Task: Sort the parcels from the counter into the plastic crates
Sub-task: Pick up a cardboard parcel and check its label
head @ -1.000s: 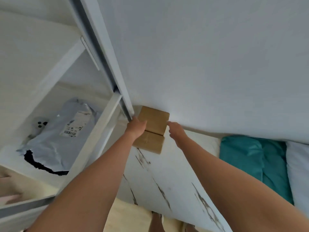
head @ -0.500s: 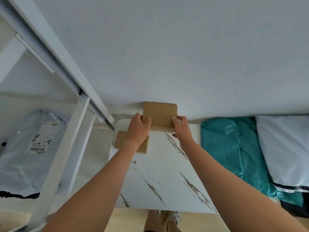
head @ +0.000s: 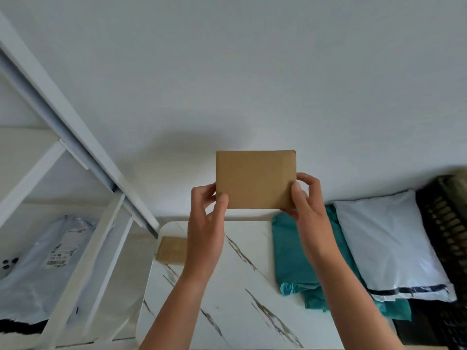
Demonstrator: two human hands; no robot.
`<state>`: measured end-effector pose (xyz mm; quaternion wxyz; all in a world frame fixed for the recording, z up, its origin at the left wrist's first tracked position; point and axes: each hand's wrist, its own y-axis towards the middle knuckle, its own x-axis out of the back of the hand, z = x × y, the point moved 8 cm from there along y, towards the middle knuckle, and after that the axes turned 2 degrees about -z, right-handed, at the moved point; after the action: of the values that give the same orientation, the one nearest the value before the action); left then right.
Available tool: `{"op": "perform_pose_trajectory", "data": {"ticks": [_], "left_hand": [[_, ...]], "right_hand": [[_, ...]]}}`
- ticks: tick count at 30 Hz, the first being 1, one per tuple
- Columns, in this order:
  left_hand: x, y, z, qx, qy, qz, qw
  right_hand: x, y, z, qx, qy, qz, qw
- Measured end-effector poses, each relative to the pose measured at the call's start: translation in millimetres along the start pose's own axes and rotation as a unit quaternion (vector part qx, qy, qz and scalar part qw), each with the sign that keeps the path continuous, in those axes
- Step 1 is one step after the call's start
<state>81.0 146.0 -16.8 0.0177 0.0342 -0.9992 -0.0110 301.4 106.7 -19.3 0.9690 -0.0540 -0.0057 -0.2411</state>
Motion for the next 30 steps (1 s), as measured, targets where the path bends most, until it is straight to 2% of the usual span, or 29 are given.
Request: {"op": "perform_pose_trajectory", "data": {"ticks": [6, 13, 17, 22, 24, 27, 30], "left_hand": [[-19.3, -49.3, -79.3, -0.085, -0.023, 0.007, 0.996], [-45.7, -68.9, -101.2, -0.069, -0.033, 0.058, 0.995], [-43.9, -66.6, -101.4, -0.055, -0.033, 0.071, 0.995], [-73.5, -77.2, -105.6, -0.019, 0.01, 0.245, 0.969], [-81.2, -76.6, -109.5, -0.024, -0.001, 0.236, 0.971], [-80.3, -62.7, -119.2, -0.03, -0.057, 0.164, 0.984], [-81.7, -52.7, -127.4, -0.026, -0.113, 0.146, 0.982]], "right_hand": [[46.0, -39.1, 74.8, 0.108, 0.036, -0.003, 0.994], [70.4, -39.7, 110.5, 0.14, 0.086, 0.042, 0.985], [87.5, -30.6, 153.7, 0.18, -0.02, 0.109, 0.977], [83.5, -22.4, 193.3, 0.21, -0.141, 0.176, 0.951], [81.0, -18.5, 201.1, 0.222, -0.134, 0.162, 0.952], [90.0, -16.9, 200.9, 0.22, -0.057, 0.099, 0.969], [89.3, -25.9, 178.3, 0.201, -0.038, 0.096, 0.974]]}}
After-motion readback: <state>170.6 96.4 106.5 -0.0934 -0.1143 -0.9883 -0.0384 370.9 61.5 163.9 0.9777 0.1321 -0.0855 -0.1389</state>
